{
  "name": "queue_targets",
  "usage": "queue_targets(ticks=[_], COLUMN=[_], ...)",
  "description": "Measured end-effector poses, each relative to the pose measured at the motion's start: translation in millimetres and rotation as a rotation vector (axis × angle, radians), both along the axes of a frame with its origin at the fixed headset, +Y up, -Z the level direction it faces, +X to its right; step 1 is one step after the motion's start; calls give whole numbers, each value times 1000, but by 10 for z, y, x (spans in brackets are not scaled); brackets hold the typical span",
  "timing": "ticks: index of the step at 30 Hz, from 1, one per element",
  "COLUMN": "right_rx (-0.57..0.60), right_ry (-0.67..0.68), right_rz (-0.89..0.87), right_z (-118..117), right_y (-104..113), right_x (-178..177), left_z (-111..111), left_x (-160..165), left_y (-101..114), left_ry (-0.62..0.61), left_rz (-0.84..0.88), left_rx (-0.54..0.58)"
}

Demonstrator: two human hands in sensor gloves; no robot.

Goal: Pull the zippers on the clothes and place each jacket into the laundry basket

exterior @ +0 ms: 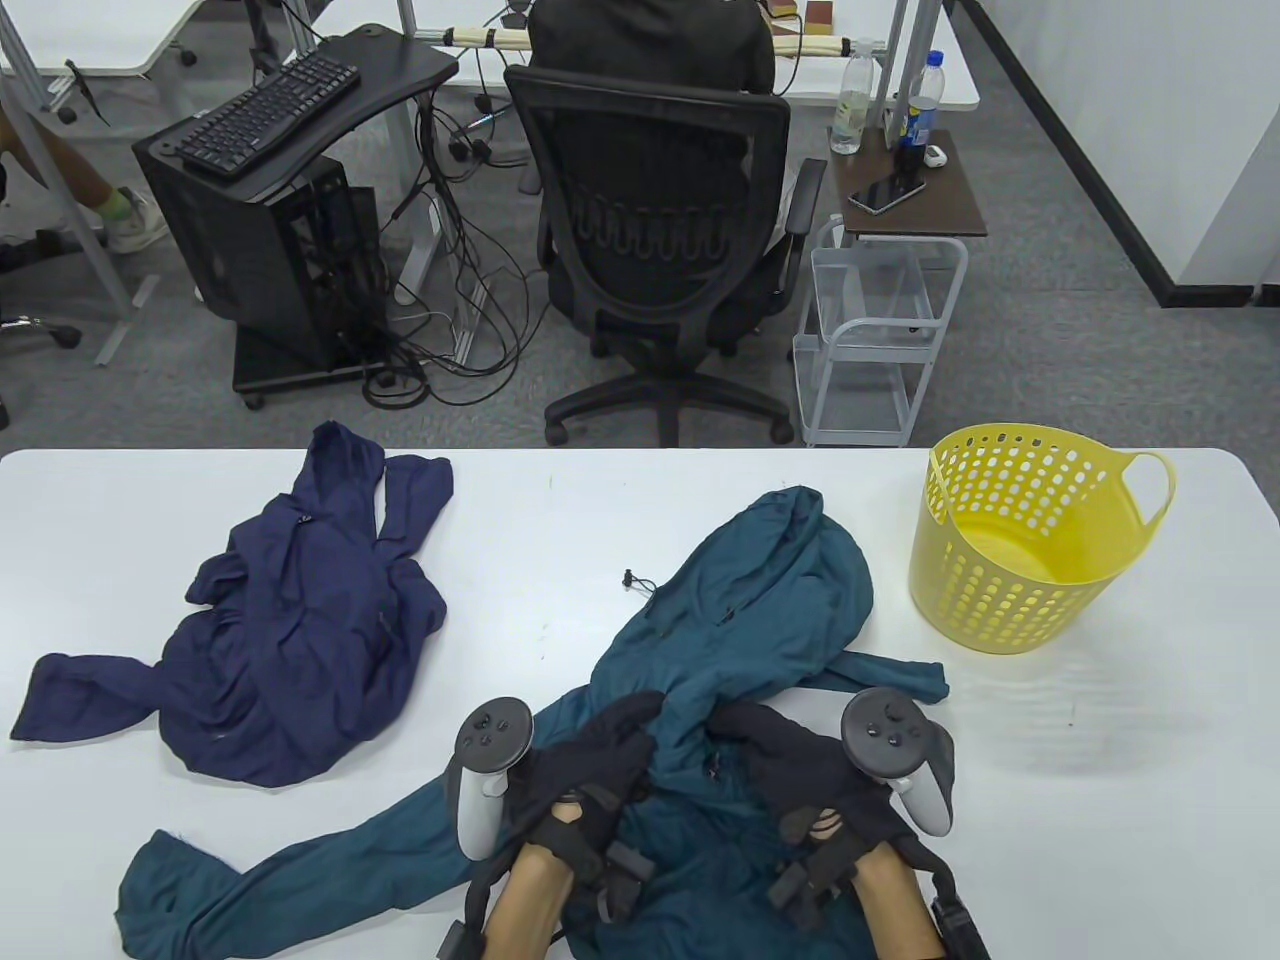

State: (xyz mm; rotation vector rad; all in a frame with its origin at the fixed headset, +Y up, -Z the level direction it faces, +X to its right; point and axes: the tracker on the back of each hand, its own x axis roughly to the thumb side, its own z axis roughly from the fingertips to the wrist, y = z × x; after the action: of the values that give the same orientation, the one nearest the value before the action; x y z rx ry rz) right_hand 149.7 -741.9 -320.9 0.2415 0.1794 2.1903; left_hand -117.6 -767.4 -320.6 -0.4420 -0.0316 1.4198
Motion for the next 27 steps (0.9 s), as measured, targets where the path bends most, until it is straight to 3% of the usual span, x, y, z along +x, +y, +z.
queue_targets(ticks=[6,12,14,17,19,23,25,27], right_rx=[-46,21,32,51,75,225,294,314], right_ry=[119,74,69,98,89,16,-32,-35], right_rz=[173,207,135,2,-63,-64,-52,-56], right_z=[-50,-65,-52,-13,25,127,185,215], right_y=[-100,-67,-17,92,189,397,498,551], right_x=[-293,-245,-153,-9,41,96,131,142], left_z=[-24,-33,-23,43,99,275,468,573], left_x=[69,-45,-95,-98,-9,153,224,311], left_y=[-40,30,145,366,462,612,780,905], left_ry=[-68,3,71,213,232,295,348,290], left_rz=[17,-14,-160,-534,-680,-798,-832,-862], left_rx=[-17,32,139,370,474,617,855,996])
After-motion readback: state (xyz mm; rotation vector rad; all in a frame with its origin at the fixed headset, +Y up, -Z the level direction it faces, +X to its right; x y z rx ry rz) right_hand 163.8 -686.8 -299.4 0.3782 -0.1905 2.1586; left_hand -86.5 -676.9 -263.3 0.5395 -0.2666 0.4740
